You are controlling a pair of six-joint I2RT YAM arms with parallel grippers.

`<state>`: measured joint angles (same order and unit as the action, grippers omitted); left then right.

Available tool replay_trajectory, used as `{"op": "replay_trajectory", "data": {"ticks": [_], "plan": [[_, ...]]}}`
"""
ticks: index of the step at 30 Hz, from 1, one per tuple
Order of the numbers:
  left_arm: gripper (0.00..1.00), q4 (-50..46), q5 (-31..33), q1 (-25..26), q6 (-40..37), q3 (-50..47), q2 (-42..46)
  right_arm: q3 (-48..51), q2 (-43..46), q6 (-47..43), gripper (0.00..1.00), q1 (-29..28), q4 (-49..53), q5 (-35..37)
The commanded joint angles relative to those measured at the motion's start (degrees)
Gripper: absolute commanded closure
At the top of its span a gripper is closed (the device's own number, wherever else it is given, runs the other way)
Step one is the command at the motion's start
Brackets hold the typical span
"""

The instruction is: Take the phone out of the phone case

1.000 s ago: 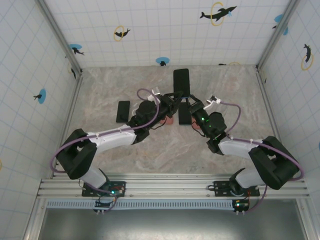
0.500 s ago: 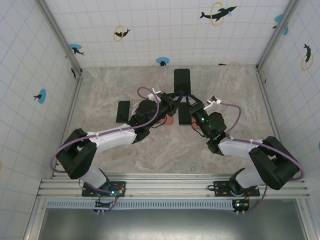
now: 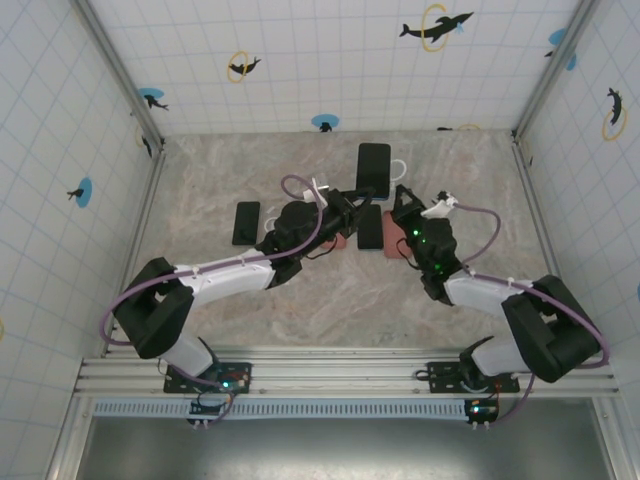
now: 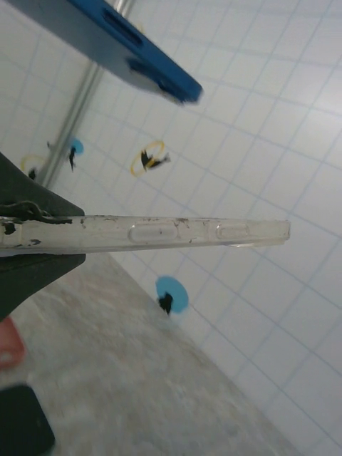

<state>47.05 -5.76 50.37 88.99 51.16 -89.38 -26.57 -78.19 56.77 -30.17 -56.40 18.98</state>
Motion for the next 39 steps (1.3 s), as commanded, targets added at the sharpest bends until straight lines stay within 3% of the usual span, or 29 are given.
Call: {"op": "replay_trajectory", "data": {"ticks": [1,7,12,18,26,39], "plan": [[1.0,4.04,-0.27,0.12,0.55,1.24,-1.12,-3.42,3.41,-5.69,1.0,4.85,9.2,-3.89],[1.0,8.32,-3.21,0.64,3.87,7.07,-10.23,-5.27,6.75,-10.85,1.0,14.55,19.59,-16.59],[1.0,5.57,0.12,2.3,3.96,10.32,-16.0,-6.03,9.87,-16.65,1.0,25.07,27.99,-31.56],[1.0,5.61,2.03,4.41,5.93,16.05,-24.58,-2.64,15.6,-20.96,1.0,34.96,37.02,-37.12],[1.0,3.43,5.7,8.29,8.79,24.44,-35.16,0.89,19.85,-23.26,1.0,42.67,42.02,-39.1],[1.0,-1.98,11.53,12.34,13.16,34.9,-46.65,4.17,22.46,-22.85,1.0,44.93,44.53,-34.98]]}}
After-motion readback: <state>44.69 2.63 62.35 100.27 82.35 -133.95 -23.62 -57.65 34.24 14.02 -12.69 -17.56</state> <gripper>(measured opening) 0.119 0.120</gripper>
